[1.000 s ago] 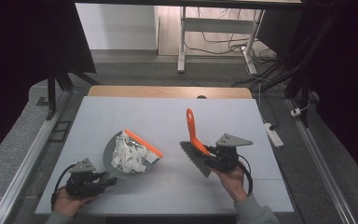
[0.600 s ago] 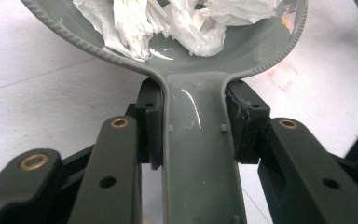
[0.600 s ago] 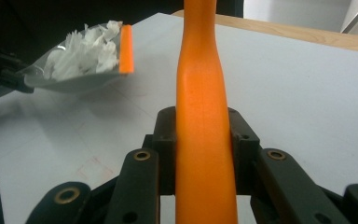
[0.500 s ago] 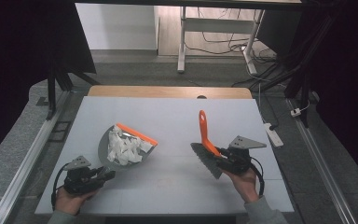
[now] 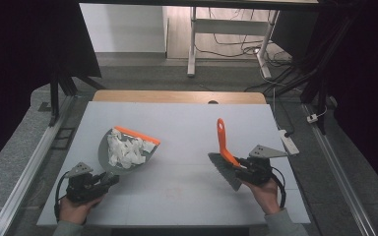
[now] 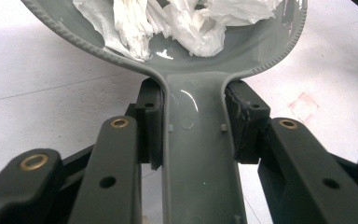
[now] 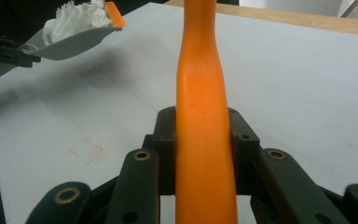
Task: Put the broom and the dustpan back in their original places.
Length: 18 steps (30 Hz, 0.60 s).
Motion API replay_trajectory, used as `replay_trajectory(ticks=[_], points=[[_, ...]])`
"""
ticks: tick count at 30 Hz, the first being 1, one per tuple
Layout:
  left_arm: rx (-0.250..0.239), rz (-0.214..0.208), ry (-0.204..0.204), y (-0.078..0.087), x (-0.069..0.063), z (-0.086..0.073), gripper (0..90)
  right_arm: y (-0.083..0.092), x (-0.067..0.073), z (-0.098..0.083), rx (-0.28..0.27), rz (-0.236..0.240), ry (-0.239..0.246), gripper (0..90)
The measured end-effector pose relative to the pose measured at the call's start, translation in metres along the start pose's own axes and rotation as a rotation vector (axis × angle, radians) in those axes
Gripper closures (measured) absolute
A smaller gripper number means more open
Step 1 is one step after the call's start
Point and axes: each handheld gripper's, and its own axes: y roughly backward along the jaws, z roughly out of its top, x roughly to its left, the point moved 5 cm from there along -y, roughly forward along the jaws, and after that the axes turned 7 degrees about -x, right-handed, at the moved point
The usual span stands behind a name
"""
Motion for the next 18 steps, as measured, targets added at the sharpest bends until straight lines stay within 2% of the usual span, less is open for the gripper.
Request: replay_trajectory(ticks=[9,18], points=[[-0.015,0.04,0.029,-0.001,0.001,0.0,61.0,0.004,-0.006,-0.002,0.017,-0.008,-0.027,70.3],[-0.003,0.125,0.069,-0.008,0.002,-0.001,61.1,0.009,-0.015,-0.003,0.025,-0.016,-0.097,70.3]])
